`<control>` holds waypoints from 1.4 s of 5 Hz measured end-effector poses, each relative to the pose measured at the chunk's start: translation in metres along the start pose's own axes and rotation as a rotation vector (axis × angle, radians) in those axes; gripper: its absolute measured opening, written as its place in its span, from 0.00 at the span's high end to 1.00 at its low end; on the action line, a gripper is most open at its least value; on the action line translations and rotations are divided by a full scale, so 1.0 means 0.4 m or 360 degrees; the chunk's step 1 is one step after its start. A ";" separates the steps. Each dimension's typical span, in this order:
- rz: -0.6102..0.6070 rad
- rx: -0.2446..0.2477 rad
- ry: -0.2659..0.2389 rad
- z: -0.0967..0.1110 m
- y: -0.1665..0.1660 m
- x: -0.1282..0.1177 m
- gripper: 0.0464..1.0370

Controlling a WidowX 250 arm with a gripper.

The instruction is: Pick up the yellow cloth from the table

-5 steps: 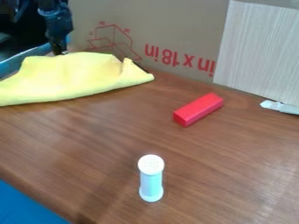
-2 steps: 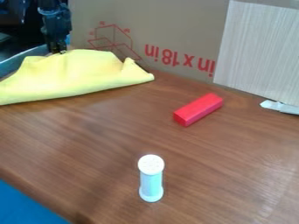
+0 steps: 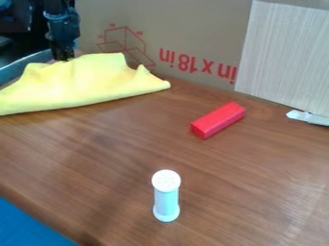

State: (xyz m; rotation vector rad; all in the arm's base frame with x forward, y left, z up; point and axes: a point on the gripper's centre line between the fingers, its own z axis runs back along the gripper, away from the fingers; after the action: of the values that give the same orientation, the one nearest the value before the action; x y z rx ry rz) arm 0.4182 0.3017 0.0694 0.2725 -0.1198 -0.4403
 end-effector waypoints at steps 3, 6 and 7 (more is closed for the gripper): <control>0.0041 -0.0015 -0.0041 -0.004 -0.002 0.001 0.98; 0.0138 0.0121 -0.0301 0.231 -0.024 -0.052 0.99; 0.0036 0.0205 -0.0340 0.275 -0.100 -0.090 0.99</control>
State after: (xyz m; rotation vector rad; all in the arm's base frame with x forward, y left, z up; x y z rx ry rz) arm 0.3509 0.2570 0.1612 0.3501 -0.3610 -0.4391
